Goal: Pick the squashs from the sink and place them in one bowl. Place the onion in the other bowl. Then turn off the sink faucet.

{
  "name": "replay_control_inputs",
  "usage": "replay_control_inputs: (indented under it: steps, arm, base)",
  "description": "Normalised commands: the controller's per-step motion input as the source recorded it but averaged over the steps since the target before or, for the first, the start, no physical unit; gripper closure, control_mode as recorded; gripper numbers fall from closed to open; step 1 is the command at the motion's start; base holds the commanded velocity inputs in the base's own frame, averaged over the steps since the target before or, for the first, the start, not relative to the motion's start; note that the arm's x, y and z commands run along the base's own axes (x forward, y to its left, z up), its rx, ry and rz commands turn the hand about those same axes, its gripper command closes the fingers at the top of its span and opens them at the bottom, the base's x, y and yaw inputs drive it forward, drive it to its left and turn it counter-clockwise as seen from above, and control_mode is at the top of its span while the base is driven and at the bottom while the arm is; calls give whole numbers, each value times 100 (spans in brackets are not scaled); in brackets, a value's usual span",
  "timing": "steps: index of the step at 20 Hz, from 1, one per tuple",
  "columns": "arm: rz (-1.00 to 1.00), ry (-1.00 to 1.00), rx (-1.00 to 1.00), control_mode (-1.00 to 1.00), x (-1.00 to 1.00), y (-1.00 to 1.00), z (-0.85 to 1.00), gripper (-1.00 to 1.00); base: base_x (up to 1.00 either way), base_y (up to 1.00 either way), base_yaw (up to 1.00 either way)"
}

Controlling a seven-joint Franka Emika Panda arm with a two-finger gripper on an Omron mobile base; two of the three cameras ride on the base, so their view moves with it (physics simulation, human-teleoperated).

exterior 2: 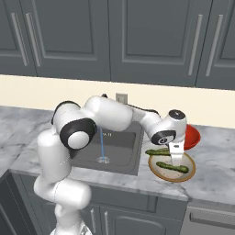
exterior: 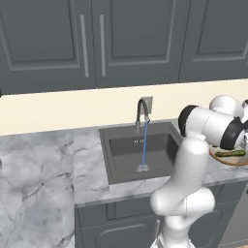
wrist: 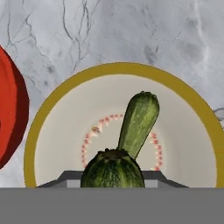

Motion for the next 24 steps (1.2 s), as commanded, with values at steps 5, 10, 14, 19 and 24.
replay_control_inputs:
  steps: [5, 10, 14, 19, 24]
  arm:
    - [-10, 0, 0, -100, 0, -29, -26, 100]
    - [-10, 0, 0, -100, 0, -8, -23, 100]
    - [-9, 0, 0, -100, 0, -6, -19, 100]
    - [-5, 0, 0, -100, 0, -1, -9, 100]
    - [-3, 0, 0, -100, -1, 0, -1, 100]
  base:
    - [0, 0, 0]
    - [0, 0, 0]
    - [0, 0, 0]
    - [0, 0, 0]
    - [0, 0, 0]
